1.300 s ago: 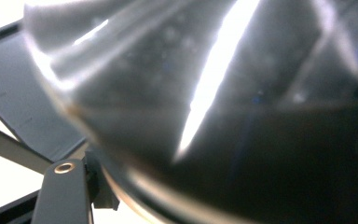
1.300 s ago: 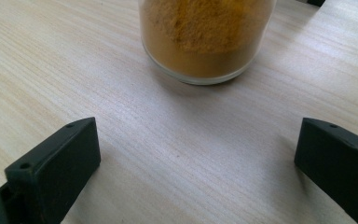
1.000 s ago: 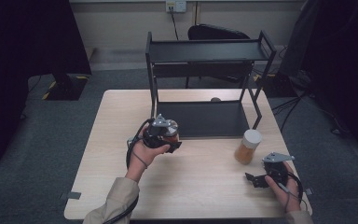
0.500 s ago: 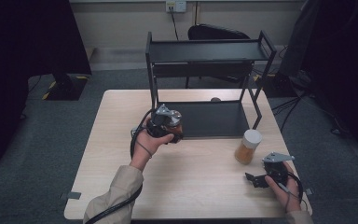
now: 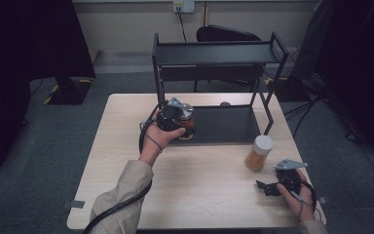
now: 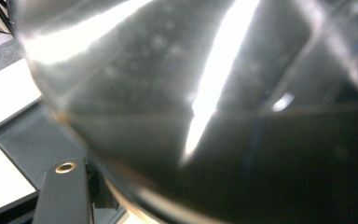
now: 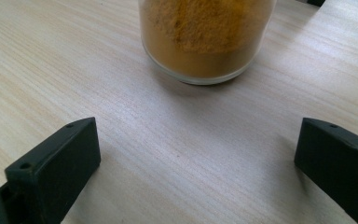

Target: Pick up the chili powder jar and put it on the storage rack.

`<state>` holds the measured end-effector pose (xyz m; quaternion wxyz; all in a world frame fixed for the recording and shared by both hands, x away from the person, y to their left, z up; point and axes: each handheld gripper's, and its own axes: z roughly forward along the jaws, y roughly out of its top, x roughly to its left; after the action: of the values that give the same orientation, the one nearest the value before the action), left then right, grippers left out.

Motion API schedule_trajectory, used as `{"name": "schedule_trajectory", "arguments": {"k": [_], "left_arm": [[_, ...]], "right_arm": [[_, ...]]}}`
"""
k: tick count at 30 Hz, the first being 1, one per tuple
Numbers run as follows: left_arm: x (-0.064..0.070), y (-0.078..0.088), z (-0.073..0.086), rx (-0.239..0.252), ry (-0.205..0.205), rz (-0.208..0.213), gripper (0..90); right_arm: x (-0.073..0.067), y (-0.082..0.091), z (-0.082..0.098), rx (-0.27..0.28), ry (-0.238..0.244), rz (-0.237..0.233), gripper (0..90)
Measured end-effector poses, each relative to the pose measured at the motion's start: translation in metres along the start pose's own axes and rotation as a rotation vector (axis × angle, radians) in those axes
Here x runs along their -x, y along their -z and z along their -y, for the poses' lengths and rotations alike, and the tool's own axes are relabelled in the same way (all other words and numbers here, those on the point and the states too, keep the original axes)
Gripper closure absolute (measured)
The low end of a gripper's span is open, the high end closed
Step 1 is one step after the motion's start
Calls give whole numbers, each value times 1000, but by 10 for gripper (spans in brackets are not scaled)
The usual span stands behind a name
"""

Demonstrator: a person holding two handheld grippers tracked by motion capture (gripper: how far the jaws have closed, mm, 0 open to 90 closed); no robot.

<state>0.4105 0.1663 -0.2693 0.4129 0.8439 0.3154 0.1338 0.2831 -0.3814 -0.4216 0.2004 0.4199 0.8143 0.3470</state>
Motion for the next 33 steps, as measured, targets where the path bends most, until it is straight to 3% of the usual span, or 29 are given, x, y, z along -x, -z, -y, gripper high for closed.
{"name": "schedule_trajectory", "arguments": {"k": [16,27,33], "left_arm": [[-9,9,-36,-5,2,-11,301],[-8,18,-63,-5,-17,-33,302],[-10,23,-76,4,-10,-24,302]], "right_arm": [[0,0,0,2,0,0,0],[0,0,0,2,0,0,0],[0,0,0,2,0,0,0]]}}
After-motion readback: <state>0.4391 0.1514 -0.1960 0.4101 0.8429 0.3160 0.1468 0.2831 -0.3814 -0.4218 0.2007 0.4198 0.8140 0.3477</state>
